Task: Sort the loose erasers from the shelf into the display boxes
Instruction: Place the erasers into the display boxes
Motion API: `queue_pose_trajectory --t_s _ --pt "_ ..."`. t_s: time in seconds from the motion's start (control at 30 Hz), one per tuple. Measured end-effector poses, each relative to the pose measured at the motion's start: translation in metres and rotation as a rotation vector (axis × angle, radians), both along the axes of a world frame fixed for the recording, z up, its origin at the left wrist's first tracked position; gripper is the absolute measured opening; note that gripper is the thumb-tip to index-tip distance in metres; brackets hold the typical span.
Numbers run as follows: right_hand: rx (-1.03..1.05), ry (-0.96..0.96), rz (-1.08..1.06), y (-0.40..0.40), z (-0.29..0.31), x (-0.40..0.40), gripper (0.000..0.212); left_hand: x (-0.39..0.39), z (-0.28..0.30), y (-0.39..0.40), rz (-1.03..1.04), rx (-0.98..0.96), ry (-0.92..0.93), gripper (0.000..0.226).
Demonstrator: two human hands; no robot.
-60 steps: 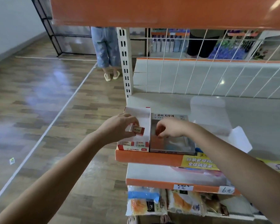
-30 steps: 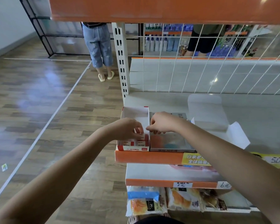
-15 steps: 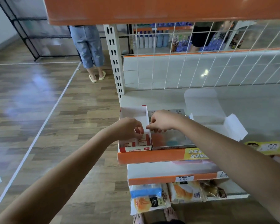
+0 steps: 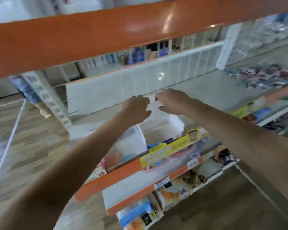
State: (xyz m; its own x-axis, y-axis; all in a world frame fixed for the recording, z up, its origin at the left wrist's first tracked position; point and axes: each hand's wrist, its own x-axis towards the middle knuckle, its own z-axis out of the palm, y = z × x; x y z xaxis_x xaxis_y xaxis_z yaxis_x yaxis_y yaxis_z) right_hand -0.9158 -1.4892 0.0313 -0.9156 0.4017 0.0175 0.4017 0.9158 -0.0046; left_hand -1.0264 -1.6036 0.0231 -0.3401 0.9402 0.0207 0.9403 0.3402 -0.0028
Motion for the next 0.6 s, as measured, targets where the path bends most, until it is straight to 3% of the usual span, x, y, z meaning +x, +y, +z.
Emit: queue_pose_trajectory --t_s 0.17,0.3,0.43,0.6 --pt "0.035 -0.012 -0.324 0.095 -0.005 0.097 0.044 0.104 0.012 0.122 -0.167 0.010 0.099 0.050" --pt "0.097 -0.001 -0.501 0.164 -0.014 0.175 0.045 0.189 0.007 0.215 -0.268 0.044 0.057 0.053" --pt "0.009 0.005 -0.589 0.233 -0.025 0.244 0.039 0.250 -0.004 0.288 -0.302 0.022 -0.066 0.050" --pt "-0.046 -0.007 -0.657 0.305 -0.043 0.300 0.039 0.281 -0.026 0.363 -0.300 -0.039 -0.057 0.046"
